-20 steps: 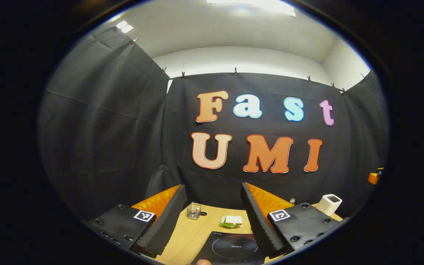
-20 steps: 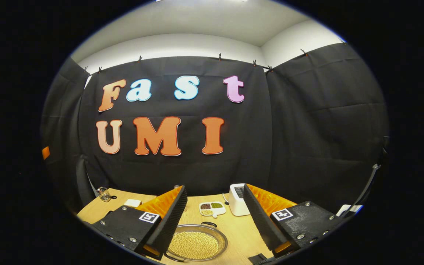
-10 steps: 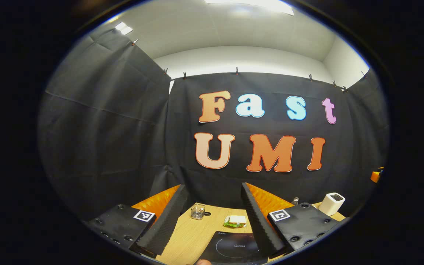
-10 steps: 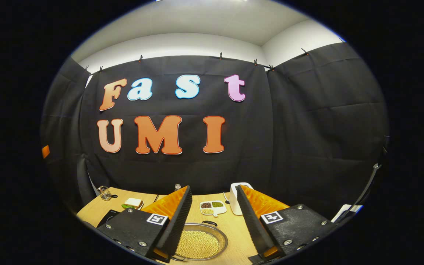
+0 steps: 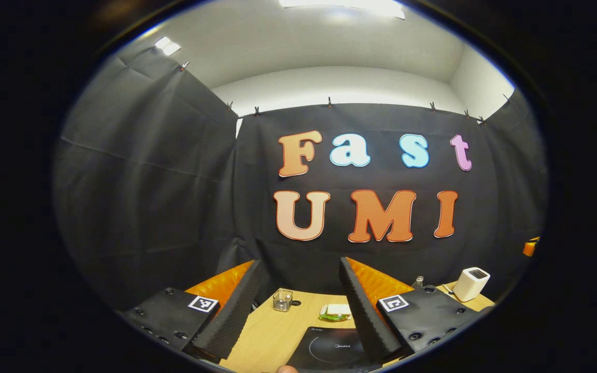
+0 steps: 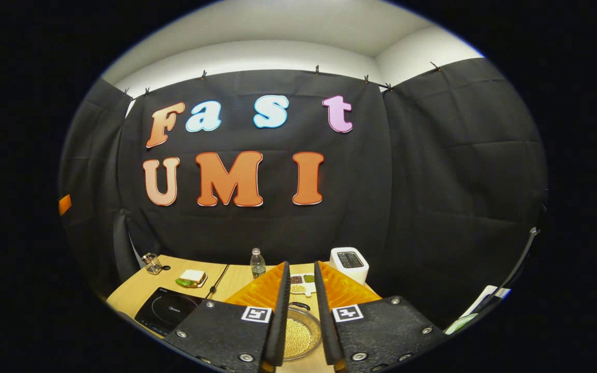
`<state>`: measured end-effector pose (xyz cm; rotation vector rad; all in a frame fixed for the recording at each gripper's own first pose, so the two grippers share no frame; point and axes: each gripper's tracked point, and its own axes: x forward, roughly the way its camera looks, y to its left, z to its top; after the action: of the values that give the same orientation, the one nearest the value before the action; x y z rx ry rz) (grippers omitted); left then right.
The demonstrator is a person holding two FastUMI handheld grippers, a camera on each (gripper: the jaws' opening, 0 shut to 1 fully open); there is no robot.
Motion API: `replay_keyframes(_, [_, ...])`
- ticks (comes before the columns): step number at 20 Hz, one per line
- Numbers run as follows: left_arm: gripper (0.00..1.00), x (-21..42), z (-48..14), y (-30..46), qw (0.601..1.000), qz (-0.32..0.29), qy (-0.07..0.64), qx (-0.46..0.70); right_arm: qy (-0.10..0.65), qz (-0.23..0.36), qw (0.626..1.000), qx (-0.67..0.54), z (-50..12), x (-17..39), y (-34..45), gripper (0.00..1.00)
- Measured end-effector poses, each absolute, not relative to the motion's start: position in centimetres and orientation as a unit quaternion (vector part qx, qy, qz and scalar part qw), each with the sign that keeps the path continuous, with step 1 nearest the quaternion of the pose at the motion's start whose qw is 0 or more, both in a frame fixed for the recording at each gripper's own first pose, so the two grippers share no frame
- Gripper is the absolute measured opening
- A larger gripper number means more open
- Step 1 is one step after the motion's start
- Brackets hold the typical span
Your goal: First push the handle of the pot to place it horizontally, then grasp the pot with both hands and set it on the induction cooktop.
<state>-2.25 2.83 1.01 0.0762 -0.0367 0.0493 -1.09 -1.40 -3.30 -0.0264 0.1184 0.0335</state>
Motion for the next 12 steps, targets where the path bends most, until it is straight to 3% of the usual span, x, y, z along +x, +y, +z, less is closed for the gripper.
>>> replay_keyframes(7, [0.98, -3.2, 0.1, 4.2, 0.998, 0.044, -0.008, 0.041, 0.110, 0.036, 0.993, -0.011, -7.3, -1.1, -0.6, 0.00])
replay_keyframes(12, [0.98, -3.3, -0.6, 4.7, 0.998, 0.043, -0.002, 0.037, 0.166, 0.043, 0.985, -0.011, -11.7, -1.7, 0.1, 0.00])
